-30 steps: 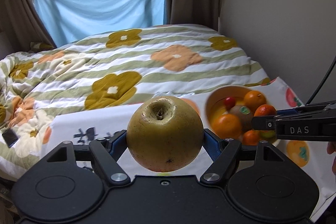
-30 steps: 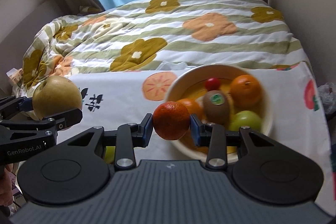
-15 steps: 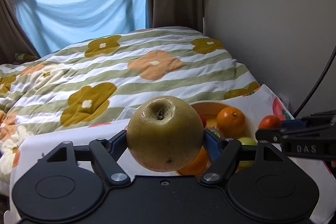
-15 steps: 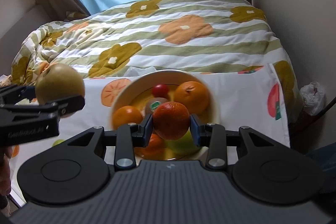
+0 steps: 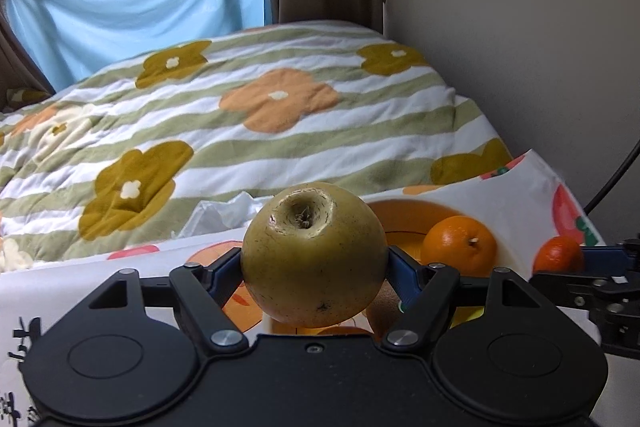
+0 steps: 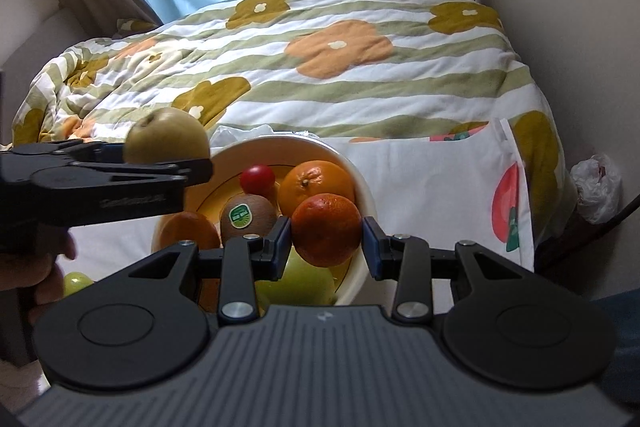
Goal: Organize fruits
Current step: 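Lower the pear and tangerine into the bowl and open both tools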
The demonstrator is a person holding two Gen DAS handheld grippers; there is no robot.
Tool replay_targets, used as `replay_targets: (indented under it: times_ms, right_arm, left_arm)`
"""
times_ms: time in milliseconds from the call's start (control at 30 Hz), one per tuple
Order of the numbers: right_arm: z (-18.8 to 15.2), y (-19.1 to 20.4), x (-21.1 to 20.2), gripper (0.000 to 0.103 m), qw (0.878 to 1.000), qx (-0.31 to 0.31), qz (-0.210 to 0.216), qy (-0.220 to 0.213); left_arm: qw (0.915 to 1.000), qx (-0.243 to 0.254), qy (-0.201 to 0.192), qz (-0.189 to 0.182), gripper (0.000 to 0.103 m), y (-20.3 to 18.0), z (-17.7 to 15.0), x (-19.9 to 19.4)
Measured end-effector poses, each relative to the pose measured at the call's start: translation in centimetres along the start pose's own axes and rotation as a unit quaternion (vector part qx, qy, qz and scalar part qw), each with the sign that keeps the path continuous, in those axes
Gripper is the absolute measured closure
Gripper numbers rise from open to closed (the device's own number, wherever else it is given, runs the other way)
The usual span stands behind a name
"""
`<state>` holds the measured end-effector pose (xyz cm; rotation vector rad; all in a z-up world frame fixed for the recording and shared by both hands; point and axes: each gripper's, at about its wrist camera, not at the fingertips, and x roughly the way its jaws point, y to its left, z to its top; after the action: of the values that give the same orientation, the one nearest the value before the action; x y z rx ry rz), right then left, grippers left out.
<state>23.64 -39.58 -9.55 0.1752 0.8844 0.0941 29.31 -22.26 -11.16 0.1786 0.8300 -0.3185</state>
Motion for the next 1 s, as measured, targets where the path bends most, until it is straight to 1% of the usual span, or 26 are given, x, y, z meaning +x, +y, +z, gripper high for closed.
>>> replay_targets:
  times_ms: [167,300,333,367,433,467,533,633,767,800,867,1000]
  right_arm:
    - [0.0,-0.5,0.7,0.051,1.000,0.005,0.002,0.003]
    - [0.0,-0.7,0.9,0.051,1.000,0.008,0.003,0.005]
    - [0.0,-0.8,0.9,0.051,1.000,0.008,0.004,0.005]
    - [0.0,-0.8,0.9,0.051,1.000,0.008,0.003,0.005]
    - [0.0,-0.9,1.0,0.051,1.000,0.009,0.003,0.005]
    - [0.0,-0.9,0.9,0.051,1.000,0.010,0.003,0.006]
    - [-0.1,-1.1,1.0,0.051,1.000,0.011,0.003,0.006]
    - [-0.1,-1.1,1.0,0.051,1.000,0.010,0.004,0.006]
    - [0.1,-0.6,1.0,0.051,1.000,0.001,0.009,0.005]
    - [0.2,-0.4,1.0,0.051,1.000,-0.001,0.011,0.004]
    - [0.4,0.1,1.1,0.051,1.000,-0.005,0.016,0.003]
    - [0.7,1.2,1.5,0.051,1.000,-0.014,0.027,0.003]
  left_arm:
    - [0.9999,-0.002,0.016,-0.006,0.024,-0.2,-0.1,1.6]
    - [0.9996,-0.001,0.028,-0.006,0.023,-0.4,-0.2,1.9]
    - [0.9997,0.001,0.025,-0.006,0.023,-0.4,-0.3,1.8]
    - [0.9998,0.005,0.016,-0.005,0.021,-0.5,-0.3,1.4]
    - [0.9999,0.015,-0.007,0.002,0.007,-0.7,0.0,0.2]
    - [0.9997,0.018,-0.017,0.006,0.006,-0.8,0.1,-0.4]
    - [0.9995,0.018,-0.026,0.007,0.006,-0.5,0.3,-1.4]
    - [0.9994,0.015,-0.027,0.012,0.006,0.0,0.2,-2.4]
    - [0.9993,0.005,-0.027,0.025,0.004,0.8,-0.5,-3.7]
    - [0.9991,0.003,-0.027,0.032,0.002,1.0,-0.7,-4.0]
    - [0.9987,0.004,-0.026,0.044,0.001,1.2,-1.1,-4.5]
    - [0.9986,-0.004,-0.017,0.049,0.001,2.0,-2.1,-5.3]
